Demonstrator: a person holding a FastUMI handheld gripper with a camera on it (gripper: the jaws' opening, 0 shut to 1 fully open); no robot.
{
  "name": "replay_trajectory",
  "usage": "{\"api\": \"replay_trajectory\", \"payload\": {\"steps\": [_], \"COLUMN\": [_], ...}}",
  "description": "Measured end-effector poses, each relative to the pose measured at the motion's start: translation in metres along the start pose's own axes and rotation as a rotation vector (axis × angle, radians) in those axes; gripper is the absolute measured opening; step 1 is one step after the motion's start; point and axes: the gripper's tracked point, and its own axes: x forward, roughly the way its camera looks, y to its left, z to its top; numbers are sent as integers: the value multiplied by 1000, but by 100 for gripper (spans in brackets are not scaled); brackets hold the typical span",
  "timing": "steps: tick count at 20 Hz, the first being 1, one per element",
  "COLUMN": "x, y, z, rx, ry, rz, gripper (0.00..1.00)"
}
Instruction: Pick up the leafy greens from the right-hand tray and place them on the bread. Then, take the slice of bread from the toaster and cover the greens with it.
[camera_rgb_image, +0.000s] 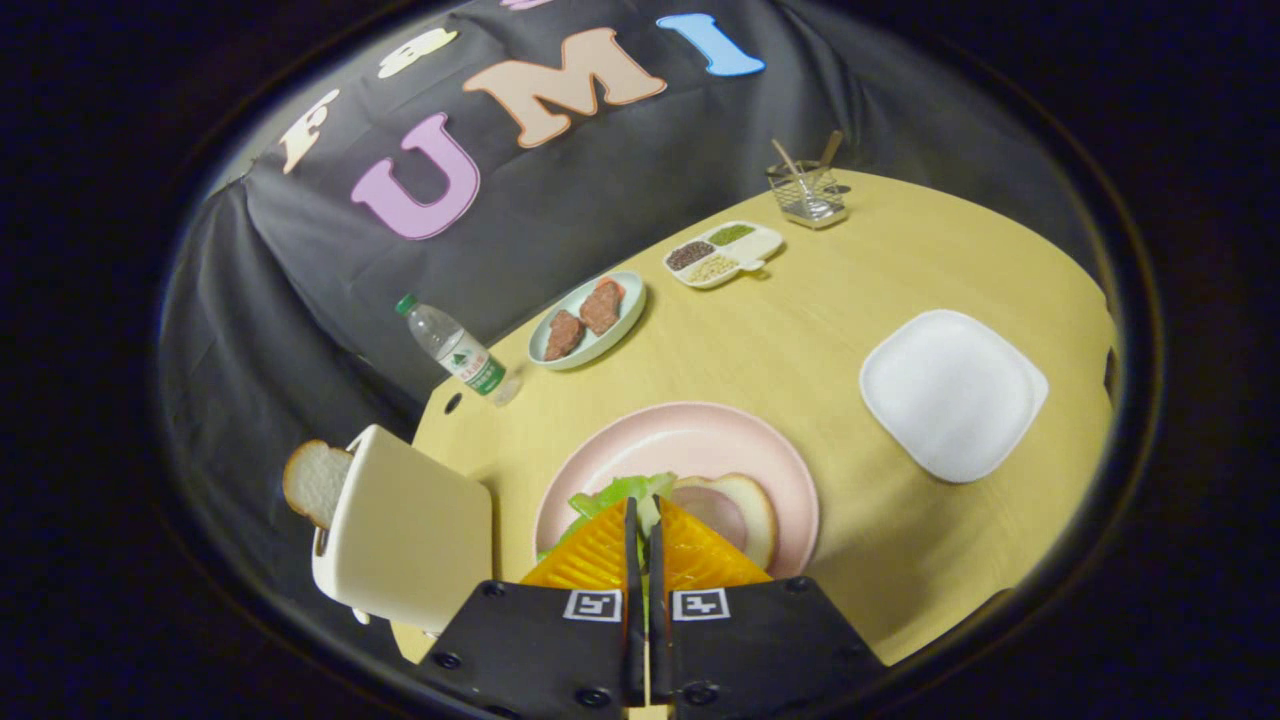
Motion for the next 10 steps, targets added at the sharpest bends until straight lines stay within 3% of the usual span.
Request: {"api": "replay_trajectory", "payload": {"steps": [10], "x": [2], "y": [-39], "z": [3], "rx": [-8], "ry": [0], "rz": [-58], "gripper": [8]}}
